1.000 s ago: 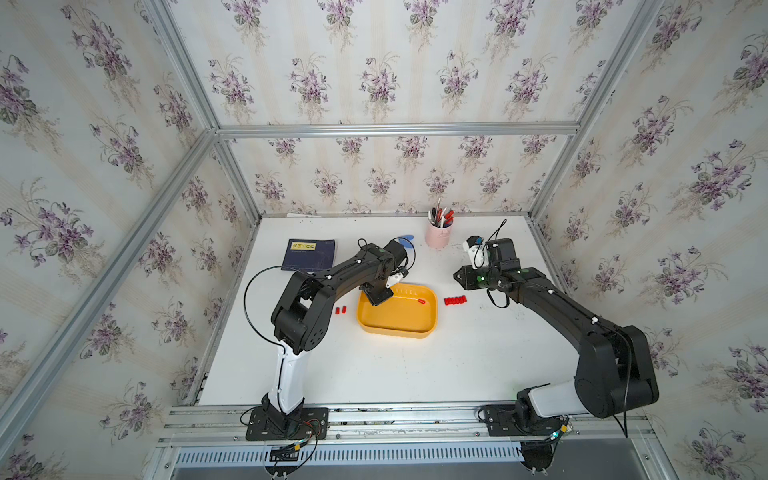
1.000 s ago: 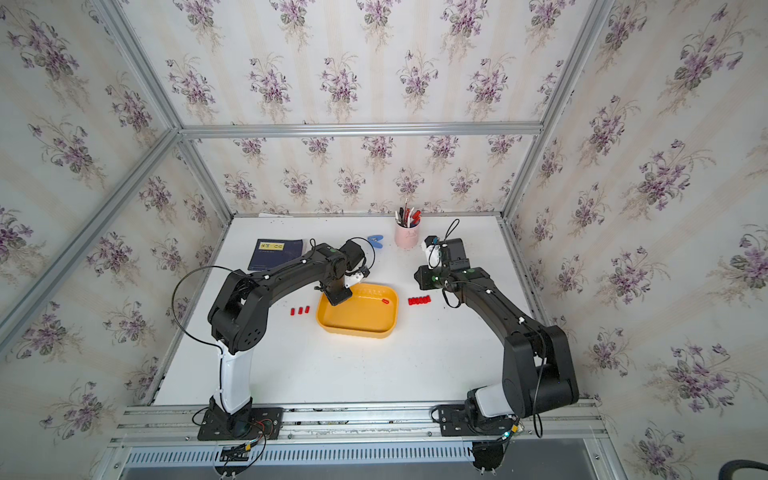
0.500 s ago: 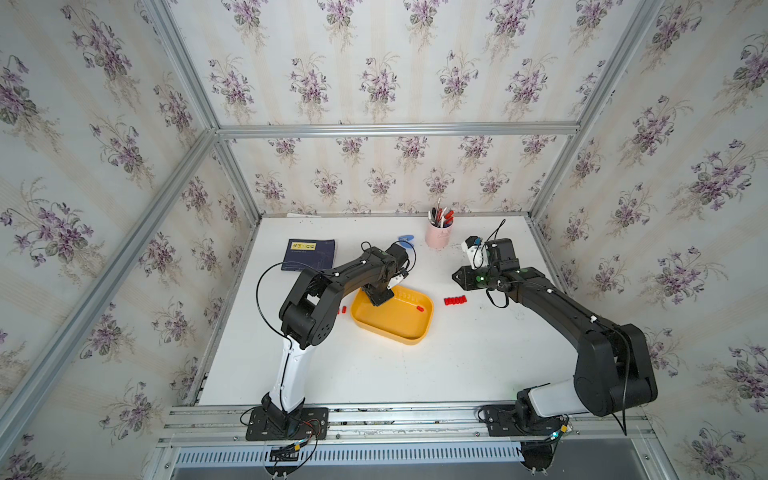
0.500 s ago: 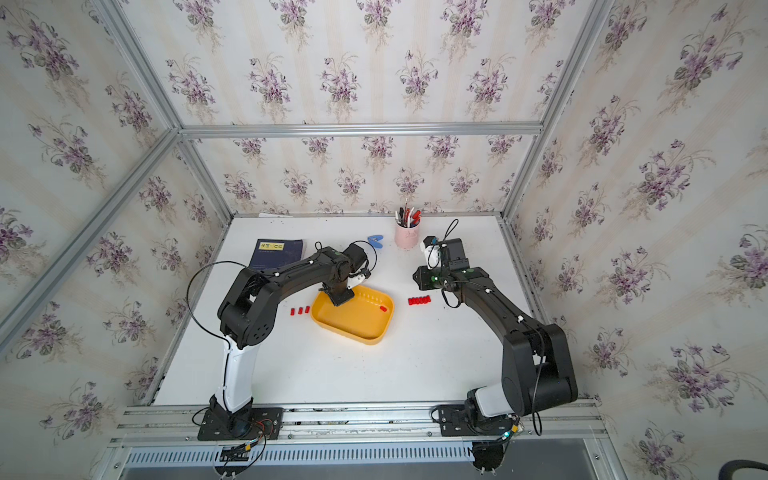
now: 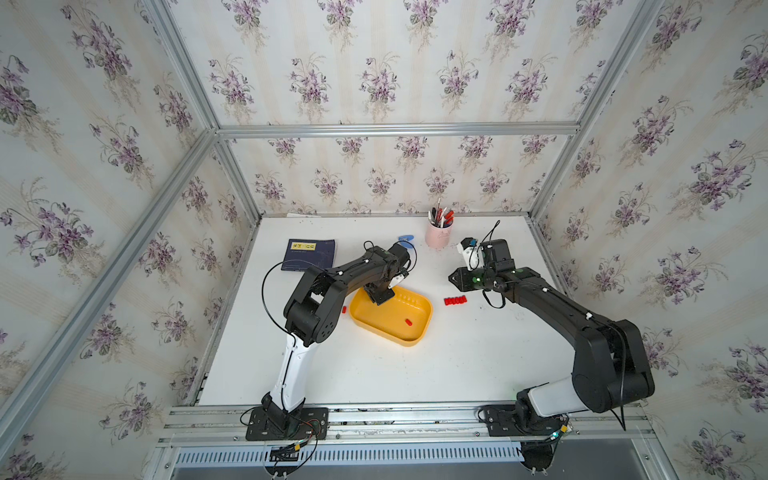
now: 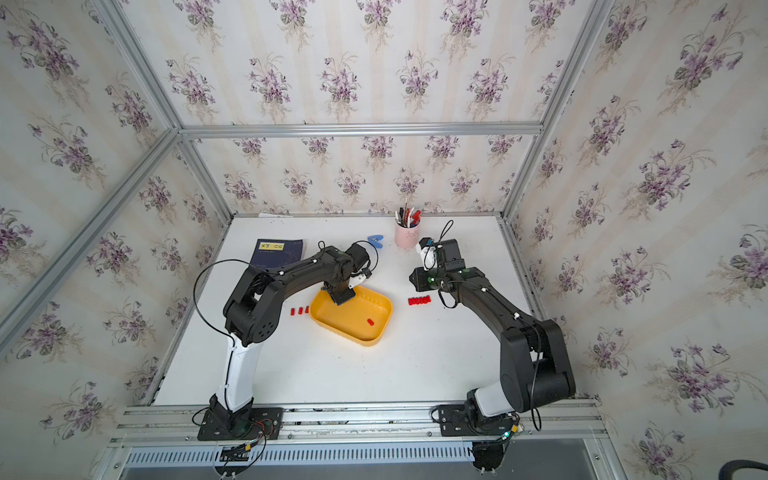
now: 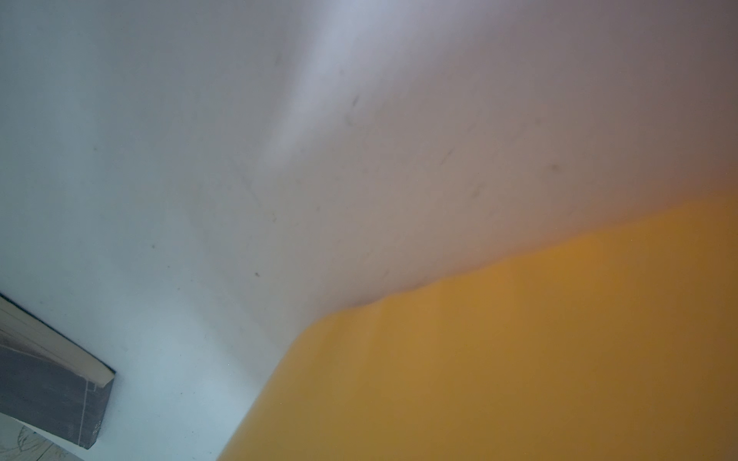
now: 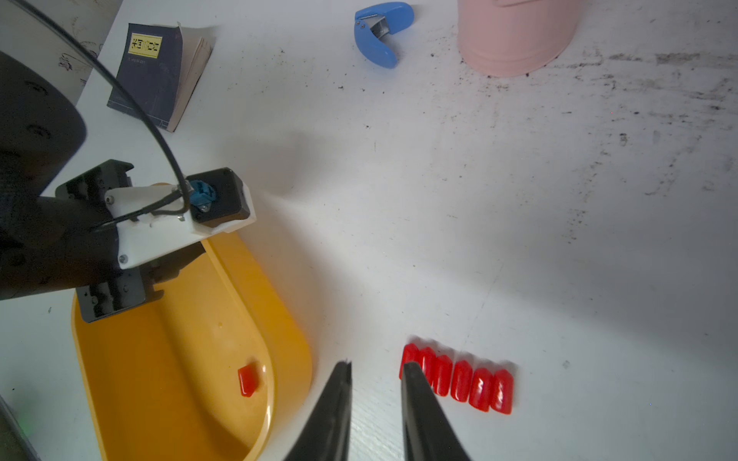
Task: Take the screw protection sleeves out of the storage box
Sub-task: Pick up the screw protection sleeve from the storage box.
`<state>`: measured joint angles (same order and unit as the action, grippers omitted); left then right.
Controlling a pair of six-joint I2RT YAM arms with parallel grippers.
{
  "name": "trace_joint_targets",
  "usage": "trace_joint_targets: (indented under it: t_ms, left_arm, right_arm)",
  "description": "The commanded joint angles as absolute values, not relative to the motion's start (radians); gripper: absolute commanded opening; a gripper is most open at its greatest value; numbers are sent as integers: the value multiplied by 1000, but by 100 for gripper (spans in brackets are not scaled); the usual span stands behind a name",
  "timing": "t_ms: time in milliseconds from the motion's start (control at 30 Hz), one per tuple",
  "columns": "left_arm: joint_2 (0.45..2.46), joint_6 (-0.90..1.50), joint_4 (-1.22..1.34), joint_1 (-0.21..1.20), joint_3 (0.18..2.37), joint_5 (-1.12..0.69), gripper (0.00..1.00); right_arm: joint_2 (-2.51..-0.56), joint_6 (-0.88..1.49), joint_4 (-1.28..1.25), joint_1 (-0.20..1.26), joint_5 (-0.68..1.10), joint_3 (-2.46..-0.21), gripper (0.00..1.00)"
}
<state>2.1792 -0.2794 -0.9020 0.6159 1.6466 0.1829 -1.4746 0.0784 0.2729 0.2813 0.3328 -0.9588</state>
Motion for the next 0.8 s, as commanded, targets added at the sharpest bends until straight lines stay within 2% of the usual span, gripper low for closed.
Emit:
trace_joint_targets:
  t_ms: [0,367,767]
  left_arm:
    - [2189,-267,-921,615,1640,162,22]
    - [2177,-171,-931,611,1660,130,17]
    - [2059,-5,-948,571,1616,10,17]
  right_arm:
    - [-1478,74,263,288,337,-966,27]
    - [-1486,75,270,308,327,-969,27]
    - [-1488,71,269,311,320,-963,27]
